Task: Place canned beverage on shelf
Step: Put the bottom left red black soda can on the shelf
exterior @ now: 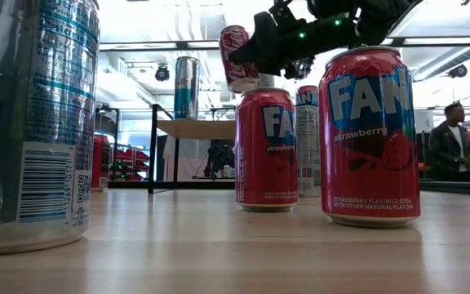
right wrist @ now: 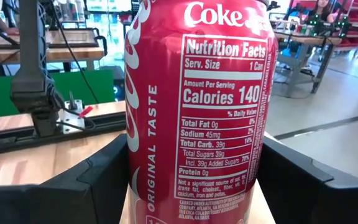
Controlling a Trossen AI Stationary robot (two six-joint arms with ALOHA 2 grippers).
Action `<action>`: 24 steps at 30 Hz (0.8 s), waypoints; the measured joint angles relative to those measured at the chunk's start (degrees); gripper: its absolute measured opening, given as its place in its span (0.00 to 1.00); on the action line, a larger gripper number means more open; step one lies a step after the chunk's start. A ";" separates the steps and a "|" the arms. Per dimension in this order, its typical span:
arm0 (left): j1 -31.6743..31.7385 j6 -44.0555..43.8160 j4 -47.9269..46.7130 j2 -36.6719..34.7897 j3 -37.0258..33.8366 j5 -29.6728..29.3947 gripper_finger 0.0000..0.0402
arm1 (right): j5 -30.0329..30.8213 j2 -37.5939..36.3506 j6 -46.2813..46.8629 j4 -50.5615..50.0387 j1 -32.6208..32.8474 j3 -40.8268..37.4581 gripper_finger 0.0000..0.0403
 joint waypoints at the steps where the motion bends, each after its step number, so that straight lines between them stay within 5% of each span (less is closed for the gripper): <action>1: -0.13 0.17 3.01 -1.33 -2.61 0.00 0.81 | 0.04 0.00 0.18 0.00 0.02 0.00 0.69; 7: -0.30 1.44 16.57 -8.66 -16.38 0.10 0.81 | 1.34 0.00 0.32 3.64 0.02 -1.16 0.69; 15: -0.78 -3.09 21.07 -17.44 -30.15 6.28 0.81 | 3.13 0.26 -0.64 8.33 -0.50 -3.46 0.69; 24: -1.21 -3.31 29.26 -21.91 -36.77 6.59 0.81 | 3.22 8.66 -3.54 18.64 -0.50 -4.03 0.69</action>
